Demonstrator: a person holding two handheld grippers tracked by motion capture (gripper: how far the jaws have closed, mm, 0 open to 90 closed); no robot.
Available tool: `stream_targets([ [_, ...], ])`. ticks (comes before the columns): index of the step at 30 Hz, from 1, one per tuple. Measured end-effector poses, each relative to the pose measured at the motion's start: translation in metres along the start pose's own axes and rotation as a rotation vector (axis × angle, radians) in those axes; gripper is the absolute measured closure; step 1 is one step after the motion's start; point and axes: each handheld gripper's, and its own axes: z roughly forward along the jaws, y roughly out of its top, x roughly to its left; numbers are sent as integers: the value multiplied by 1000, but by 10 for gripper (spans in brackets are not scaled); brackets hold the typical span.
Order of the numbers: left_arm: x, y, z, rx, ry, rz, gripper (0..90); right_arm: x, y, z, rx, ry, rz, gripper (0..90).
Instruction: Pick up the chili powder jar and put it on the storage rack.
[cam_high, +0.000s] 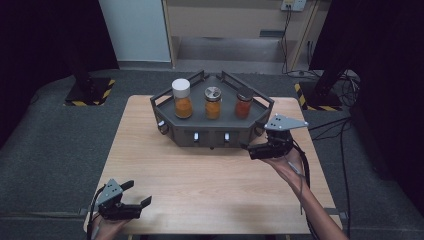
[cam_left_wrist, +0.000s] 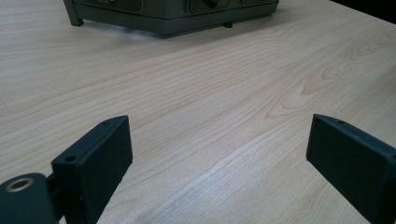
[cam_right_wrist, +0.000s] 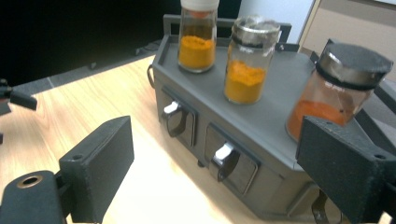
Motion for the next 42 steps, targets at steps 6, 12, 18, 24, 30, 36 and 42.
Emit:
stream_targets([
  [6,0,0,1,-2,0,2,61,3,-13,-11,1,12,4,113],
  [12,-1,2,2,6,-1,7,64,6,-29,-26,-14,19,22,113],
  [18,-2,1,1,-4,6,3,64,10,-43,-37,-14,13,31,112],
  [24,-2,1,1,3,6,8,64,16,-63,-46,-12,-2,37,112],
  [30,-2,1,1,-2,4,11,64,20,-84,-54,-9,-14,66,112],
  [36,-2,1,0,-1,2,16,65,23,-103,-61,-7,-39,96,109],
  [42,-2,1,0,-2,-1,20,65,27,-119,-66,1,-68,116,107],
])
